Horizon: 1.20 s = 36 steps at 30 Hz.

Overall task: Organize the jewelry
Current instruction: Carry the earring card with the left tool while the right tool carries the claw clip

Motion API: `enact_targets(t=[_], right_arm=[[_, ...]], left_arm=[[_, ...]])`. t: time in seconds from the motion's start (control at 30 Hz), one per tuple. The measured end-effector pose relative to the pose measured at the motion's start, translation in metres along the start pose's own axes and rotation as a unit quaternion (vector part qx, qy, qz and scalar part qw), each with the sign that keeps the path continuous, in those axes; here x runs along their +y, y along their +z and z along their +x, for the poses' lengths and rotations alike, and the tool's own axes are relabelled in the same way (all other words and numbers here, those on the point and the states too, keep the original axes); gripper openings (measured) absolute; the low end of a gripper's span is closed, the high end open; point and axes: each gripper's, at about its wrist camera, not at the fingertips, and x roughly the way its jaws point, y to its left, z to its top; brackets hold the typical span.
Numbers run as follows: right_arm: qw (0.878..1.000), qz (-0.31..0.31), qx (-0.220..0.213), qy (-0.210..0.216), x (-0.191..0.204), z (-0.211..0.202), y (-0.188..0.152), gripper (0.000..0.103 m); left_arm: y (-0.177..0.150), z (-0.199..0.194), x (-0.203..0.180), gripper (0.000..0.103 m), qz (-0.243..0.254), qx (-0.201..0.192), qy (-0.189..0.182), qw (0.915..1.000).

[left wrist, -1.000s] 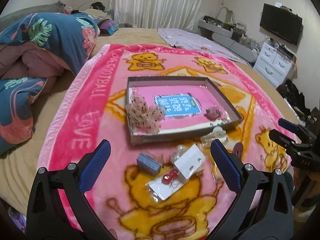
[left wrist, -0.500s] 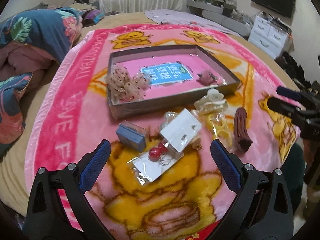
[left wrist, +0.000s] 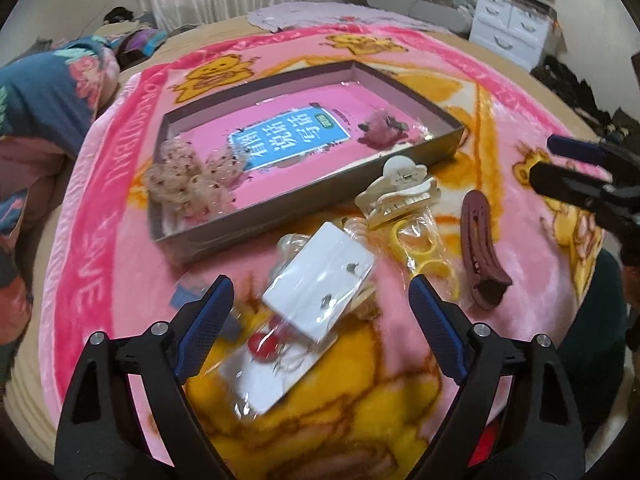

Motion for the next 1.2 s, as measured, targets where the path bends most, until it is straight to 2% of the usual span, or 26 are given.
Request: enact_targets(t=[0.07,0.2,0.33,0.37,0.43,0.57,0.6,0.83,0.93,1.0,1.07,1.1,1.2], right_arm=[[1.0,0.002,0.006,0.002,-0.003,0.006,0.002,0.095],[1.0,-0.001,0.03,0.009,-0.006,0.027,0.008,0.095],[0.998,-0.011,0.056,0.021,-0.002,0.049,0.011,0.095],[0.997,-0.012,0.064,0.03,0.0,0.057,0.011,0.095],[0.996,-0.012,0.075,0.037,0.004,0.067,0.012,0.095],[0.994,-0.012,0.092,0.051,0.01,0.086,0.015,0.094],[0.994,-0.014,0.094,0.053,0.013,0.09,0.015,0.094],[0.992,-0.029,0.107,0.06,0.028,0.116,0.02,0.091],[0.992,-0.03,0.108,0.066,0.031,0.124,0.021,0.081],[0.991,-0.034,0.103,0.075,0.034,0.123,0.021,0.067],[0.992,-0.045,0.097,0.07,0.037,0.12,0.02,0.064],[0.992,-0.049,0.096,0.072,0.038,0.118,0.019,0.058],[0.992,-0.06,0.086,0.071,0.038,0.109,0.015,0.048]], left_arm=[[0.003,0.01,-0.002,0.082,0.005,0.009,0.003,0.9999],[0.005,0.024,-0.002,0.068,0.004,0.021,0.005,0.9998],[0.005,0.031,0.003,0.06,-0.009,0.028,-0.001,0.9996],[0.006,0.032,0.006,0.059,-0.016,0.029,-0.006,0.9994],[0.006,0.033,0.013,0.049,-0.031,0.028,-0.011,0.9991],[0.007,0.029,0.026,0.045,-0.066,0.029,-0.041,0.9965],[0.007,0.028,0.029,0.038,-0.072,0.027,-0.046,0.996],[0.008,0.019,0.043,0.035,-0.102,0.021,-0.077,0.9916],[0.008,0.015,0.046,0.035,-0.106,0.015,-0.081,0.9909],[0.008,0.012,0.049,0.035,-0.11,0.01,-0.083,0.9904],[0.009,0.008,0.051,0.035,-0.114,0.005,-0.088,0.9895],[0.01,0.006,0.052,0.035,-0.116,0.003,-0.09,0.9892],[0.012,-0.002,0.056,0.035,-0.118,-0.008,-0.09,0.9889]])
